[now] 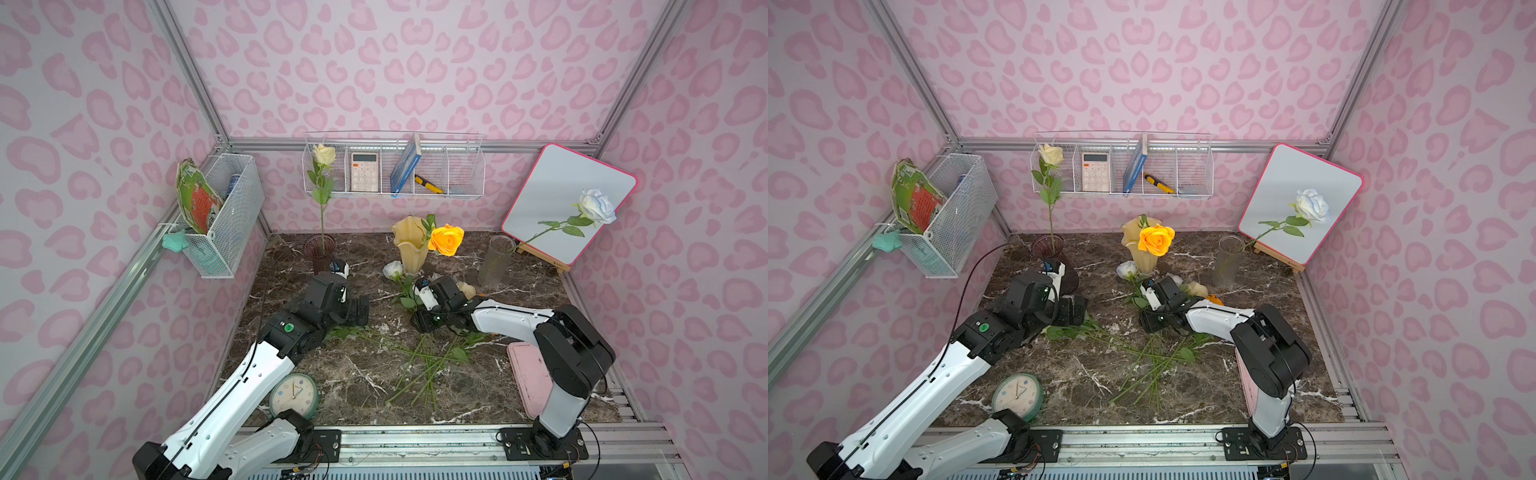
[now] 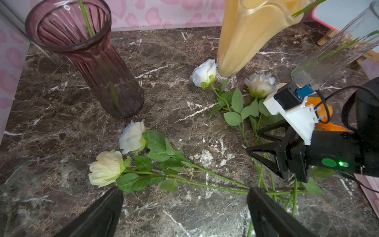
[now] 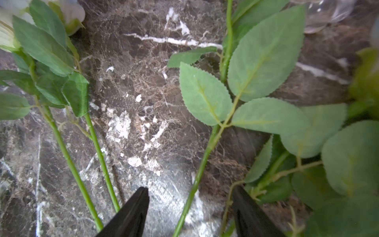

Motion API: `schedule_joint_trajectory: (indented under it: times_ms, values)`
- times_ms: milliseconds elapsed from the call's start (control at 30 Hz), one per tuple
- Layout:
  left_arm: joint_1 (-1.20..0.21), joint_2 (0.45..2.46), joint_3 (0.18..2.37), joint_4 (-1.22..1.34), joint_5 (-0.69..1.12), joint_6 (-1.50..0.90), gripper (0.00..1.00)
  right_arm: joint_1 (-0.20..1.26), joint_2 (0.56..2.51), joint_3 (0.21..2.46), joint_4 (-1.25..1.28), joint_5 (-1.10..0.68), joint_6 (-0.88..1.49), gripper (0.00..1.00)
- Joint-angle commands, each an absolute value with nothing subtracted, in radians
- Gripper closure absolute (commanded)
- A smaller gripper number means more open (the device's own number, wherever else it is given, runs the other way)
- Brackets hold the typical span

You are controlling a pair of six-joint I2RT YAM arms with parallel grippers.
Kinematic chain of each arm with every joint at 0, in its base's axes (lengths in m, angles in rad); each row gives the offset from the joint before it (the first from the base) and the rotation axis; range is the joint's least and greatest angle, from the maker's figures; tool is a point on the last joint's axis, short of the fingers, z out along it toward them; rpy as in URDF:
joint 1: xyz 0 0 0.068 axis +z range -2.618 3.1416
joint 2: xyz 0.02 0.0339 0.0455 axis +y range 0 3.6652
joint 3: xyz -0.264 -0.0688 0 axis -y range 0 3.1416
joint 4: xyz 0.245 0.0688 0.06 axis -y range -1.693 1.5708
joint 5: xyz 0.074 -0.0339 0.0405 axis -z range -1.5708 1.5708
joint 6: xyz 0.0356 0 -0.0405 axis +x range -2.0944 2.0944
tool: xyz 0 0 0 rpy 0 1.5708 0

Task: Arrange the flowers in different vases according to their colors
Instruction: Pick up the flower at the center of the board.

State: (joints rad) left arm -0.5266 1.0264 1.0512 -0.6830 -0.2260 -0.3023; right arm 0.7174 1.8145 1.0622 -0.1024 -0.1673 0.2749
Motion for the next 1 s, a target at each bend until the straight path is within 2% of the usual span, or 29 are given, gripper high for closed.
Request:
schedule_joint_trajectory:
  times_ms: [0,233,567,733,967]
  values:
    - [-0.535,1.024,1.036,-0.737,-0.284,-0.338,0.02,0.725,1.854,1.111,-0.178,-0.114,0.273,0.34]
    - [-0.567,1.045,0.994,-0.748,-0.303,-0.381,0.04,0.734,1.890,1.140,-0.221,-0.044,0.282,0.37]
    - [-0.578,1.009,0.929,-0.739,-0.318,-0.457,0.04,0.788,2.003,1.256,-0.308,0.044,0.291,0.48]
    - [-0.582,1.015,0.903,-0.733,-0.302,-0.479,0.05,0.798,2.016,1.262,-0.305,0.063,0.304,0.61]
    - [-0.584,1.006,0.842,-0.672,-0.281,-0.505,0.07,0.801,2.010,1.295,-0.240,0.059,0.310,0.71]
